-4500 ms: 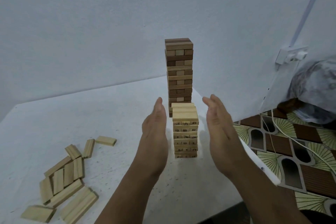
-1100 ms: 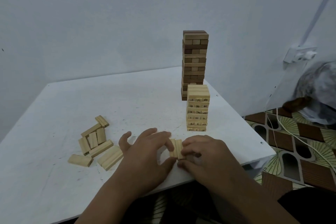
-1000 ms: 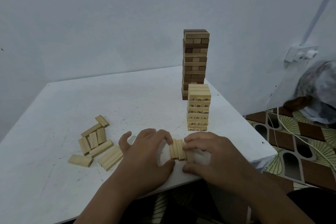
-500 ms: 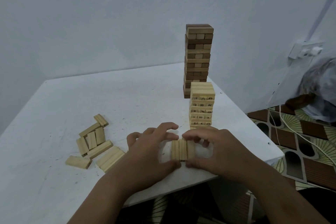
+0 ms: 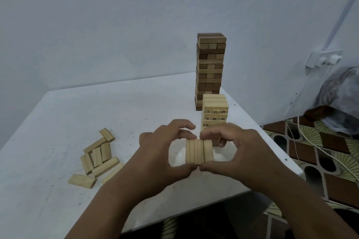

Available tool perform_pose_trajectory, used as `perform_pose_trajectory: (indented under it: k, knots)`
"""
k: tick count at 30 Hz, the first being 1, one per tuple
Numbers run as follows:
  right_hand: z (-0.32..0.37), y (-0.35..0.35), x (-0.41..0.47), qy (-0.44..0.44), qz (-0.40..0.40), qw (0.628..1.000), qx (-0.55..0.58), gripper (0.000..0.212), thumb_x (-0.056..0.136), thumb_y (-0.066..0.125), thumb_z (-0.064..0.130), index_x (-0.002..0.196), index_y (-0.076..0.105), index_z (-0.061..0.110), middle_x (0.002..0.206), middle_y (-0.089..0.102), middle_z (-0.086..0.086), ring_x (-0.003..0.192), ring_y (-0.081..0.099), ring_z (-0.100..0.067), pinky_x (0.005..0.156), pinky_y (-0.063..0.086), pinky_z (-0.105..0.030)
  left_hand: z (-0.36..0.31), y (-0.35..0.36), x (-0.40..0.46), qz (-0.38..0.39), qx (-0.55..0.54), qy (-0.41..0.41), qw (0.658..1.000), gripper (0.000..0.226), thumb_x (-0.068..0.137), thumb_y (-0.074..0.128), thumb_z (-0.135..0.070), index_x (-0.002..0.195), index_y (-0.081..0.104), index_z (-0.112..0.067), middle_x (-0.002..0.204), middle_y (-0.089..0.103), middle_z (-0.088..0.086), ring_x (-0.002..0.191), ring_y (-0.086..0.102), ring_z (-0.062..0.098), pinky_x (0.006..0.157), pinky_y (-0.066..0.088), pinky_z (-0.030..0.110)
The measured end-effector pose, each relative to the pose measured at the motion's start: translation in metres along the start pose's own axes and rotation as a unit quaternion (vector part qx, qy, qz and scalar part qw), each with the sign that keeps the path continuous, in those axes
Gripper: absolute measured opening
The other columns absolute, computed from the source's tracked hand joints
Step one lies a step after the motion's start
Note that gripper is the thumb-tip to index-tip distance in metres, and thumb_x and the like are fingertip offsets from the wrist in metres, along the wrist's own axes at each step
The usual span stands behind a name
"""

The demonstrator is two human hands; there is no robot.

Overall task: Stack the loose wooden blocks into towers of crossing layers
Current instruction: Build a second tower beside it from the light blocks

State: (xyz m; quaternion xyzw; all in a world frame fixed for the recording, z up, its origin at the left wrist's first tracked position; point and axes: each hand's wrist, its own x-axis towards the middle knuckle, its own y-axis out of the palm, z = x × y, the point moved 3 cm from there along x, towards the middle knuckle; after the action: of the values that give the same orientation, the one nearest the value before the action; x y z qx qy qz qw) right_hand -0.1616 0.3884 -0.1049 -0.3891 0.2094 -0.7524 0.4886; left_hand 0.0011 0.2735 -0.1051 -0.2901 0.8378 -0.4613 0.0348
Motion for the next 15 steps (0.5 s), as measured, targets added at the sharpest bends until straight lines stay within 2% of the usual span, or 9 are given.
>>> perform_pose_trajectory:
  k: [2, 4, 7, 9, 12, 15]
  knots:
    - [0.008, -0.013, 0.007, -0.015, -0.013, 1.000, -0.017, 0.057, 0.064, 0.086, 0.047, 0.113, 0.057, 0.050, 0.109, 0.058, 0.036, 0.106, 0.055, 0.011, 0.081, 0.045, -0.005, -0.008, -0.010, 0.007, -0.013, 0.002, 0.007, 1.000, 0.074, 0.074, 0.080, -0.047, 0.123, 0.026, -0.061, 0.118, 0.048, -0.045, 0.115, 0.032, -0.020, 0.093, 0.027, 0.018]
    - [0.013, -0.027, 0.016, -0.019, -0.013, 0.999, -0.032, 0.058, 0.064, 0.083, 0.055, 0.115, 0.055, 0.052, 0.109, 0.057, 0.039, 0.108, 0.054, 0.012, 0.079, 0.049, -0.008, -0.017, -0.020, 0.017, -0.027, 0.002, 0.010, 1.000, 0.077, 0.073, 0.081, -0.048, 0.121, 0.023, -0.065, 0.118, 0.047, -0.045, 0.118, 0.038, -0.007, 0.092, 0.030, 0.018]
    - [0.013, -0.044, 0.034, 0.000, -0.010, 0.999, -0.047, 0.062, 0.061, 0.081, 0.056, 0.114, 0.049, 0.061, 0.100, 0.054, 0.048, 0.104, 0.049, 0.019, 0.074, 0.045, -0.010, -0.028, -0.030, 0.037, -0.038, 0.002, 0.015, 0.999, 0.079, 0.073, 0.080, -0.049, 0.120, 0.020, -0.069, 0.124, 0.049, -0.039, 0.125, 0.041, 0.006, 0.094, 0.035, 0.025]
    - [0.009, -0.053, 0.044, 0.013, -0.011, 0.999, -0.043, 0.066, 0.061, 0.083, 0.053, 0.115, 0.046, 0.062, 0.099, 0.055, 0.046, 0.101, 0.051, 0.015, 0.074, 0.043, -0.012, -0.034, -0.034, 0.050, -0.038, -0.001, 0.022, 0.999, 0.077, 0.076, 0.078, -0.049, 0.122, 0.020, -0.068, 0.129, 0.050, -0.034, 0.128, 0.041, 0.009, 0.097, 0.037, 0.030]
    - [0.001, -0.062, 0.058, 0.026, -0.017, 0.999, -0.038, 0.067, 0.064, 0.084, 0.049, 0.121, 0.048, 0.058, 0.103, 0.058, 0.041, 0.099, 0.055, 0.008, 0.075, 0.049, -0.019, -0.040, -0.031, 0.070, -0.027, 0.007, 0.026, 0.999, 0.071, 0.084, 0.071, -0.047, 0.127, 0.017, -0.065, 0.139, 0.045, -0.027, 0.131, 0.037, 0.011, 0.099, 0.040, 0.036]
    - [-0.011, -0.066, 0.067, 0.030, -0.021, 0.998, -0.048, 0.068, 0.067, 0.081, 0.051, 0.125, 0.046, 0.058, 0.106, 0.060, 0.038, 0.101, 0.055, 0.006, 0.078, 0.049, -0.022, -0.038, -0.021, 0.087, -0.027, 0.009, 0.018, 0.999, 0.071, 0.090, 0.067, -0.042, 0.132, 0.014, -0.065, 0.144, 0.042, -0.021, 0.135, 0.033, 0.019, 0.093, 0.034, 0.034]
